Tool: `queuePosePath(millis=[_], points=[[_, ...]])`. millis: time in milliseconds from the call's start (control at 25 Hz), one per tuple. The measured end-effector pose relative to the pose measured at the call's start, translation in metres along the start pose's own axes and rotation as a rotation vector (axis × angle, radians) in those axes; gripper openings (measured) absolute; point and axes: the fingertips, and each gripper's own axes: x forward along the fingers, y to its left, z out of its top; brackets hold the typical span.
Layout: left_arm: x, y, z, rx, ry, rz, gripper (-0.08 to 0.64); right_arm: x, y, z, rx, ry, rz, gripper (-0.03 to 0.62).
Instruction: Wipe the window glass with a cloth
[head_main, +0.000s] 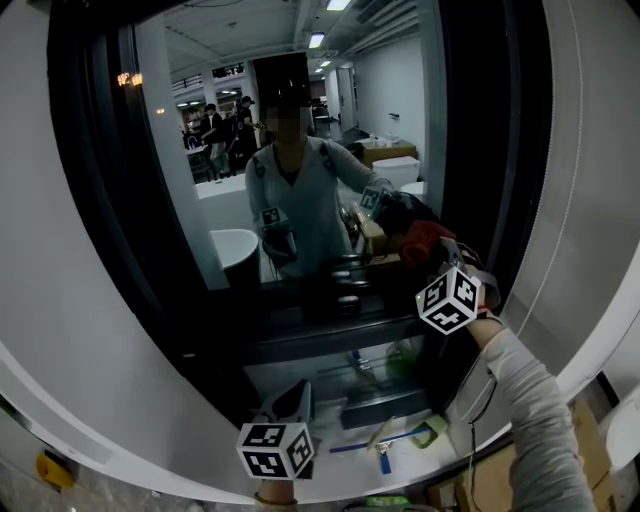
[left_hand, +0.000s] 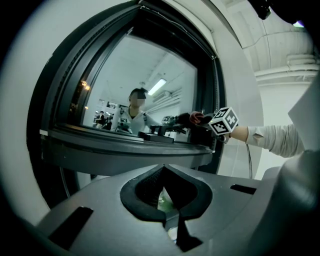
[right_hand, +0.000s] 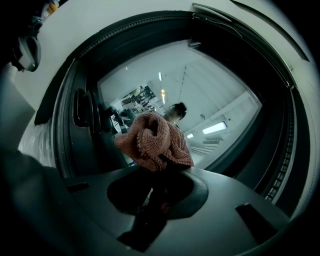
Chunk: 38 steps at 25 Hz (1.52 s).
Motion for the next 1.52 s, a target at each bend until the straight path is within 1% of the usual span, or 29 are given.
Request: queuePosePath(millis=[120, 200, 240, 280, 400, 440, 520, 640, 760, 920, 1000, 1120, 1320, 1400, 1520], points=[[-0.004, 0.0, -0.001, -0.002, 0.0, 0.003, 0.005, 0.0, 0.006, -0.003, 0.008, 0.013, 0.011, 0.061], [-0.006, 0.001, -0.002, -0.003, 0.0, 0.004, 0.005, 0.001, 0.01, -0.004, 0.04, 0.016, 0.024, 0.061], [-0.007, 0.001, -0.004, -0.004, 0.001, 0.006, 0.005, 0.001, 0.011, -0.004, 0.079, 0.011, 0.031, 0.061], [-0.009, 0.001, -0.005, -0.005, 0.002, 0.008, 0.005, -0.001, 0.012, -0.004, 0.14, -0.001, 0.037, 0.061], [-0.013, 0.001, -0.008, -0.006, 0.004, 0.009, 0.005, -0.011, 0.018, -0.001, 0.381, -0.053, 0.058, 0.061], [-0.015, 0.001, -0.009, -0.006, 0.004, 0.01, 0.005, -0.016, 0.022, 0.001, 0.44, -0.07, 0.066, 0.061], [-0.019, 0.001, -0.013, -0.008, 0.004, 0.011, 0.005, -0.027, 0.033, 0.009, 0.512, -0.101, 0.082, 0.061], [-0.027, -0.002, -0.018, -0.012, 0.006, 0.009, 0.005, -0.047, 0.051, 0.022, 0.587, -0.143, 0.113, 0.061], [-0.036, -0.006, -0.024, -0.017, 0.011, 0.007, 0.005, -0.074, 0.067, 0.042, 0.673, -0.199, 0.147, 0.061], [-0.048, -0.01, -0.032, -0.026, 0.015, 0.003, 0.005, -0.11, 0.089, 0.058, 0.8, -0.249, 0.195, 0.061], [-0.054, -0.013, -0.036, -0.032, 0.018, 0.003, 0.005, -0.128, 0.101, 0.063, 0.845, -0.266, 0.218, 0.061], [-0.064, -0.017, -0.045, -0.042, 0.027, 0.0, 0.005, -0.157, 0.12, 0.066, 0.88, -0.277, 0.237, 0.061], [-0.081, -0.03, -0.057, -0.051, 0.035, -0.009, 0.005, -0.204, 0.157, 0.058, 0.95, -0.258, 0.273, 0.061], [-0.087, -0.038, -0.061, -0.054, 0.038, -0.016, 0.005, -0.223, 0.174, 0.054, 0.967, -0.241, 0.303, 0.061], [-0.097, -0.05, -0.068, -0.053, 0.042, -0.028, 0.005, -0.25, 0.2, 0.047, 0.966, -0.222, 0.343, 0.061]])
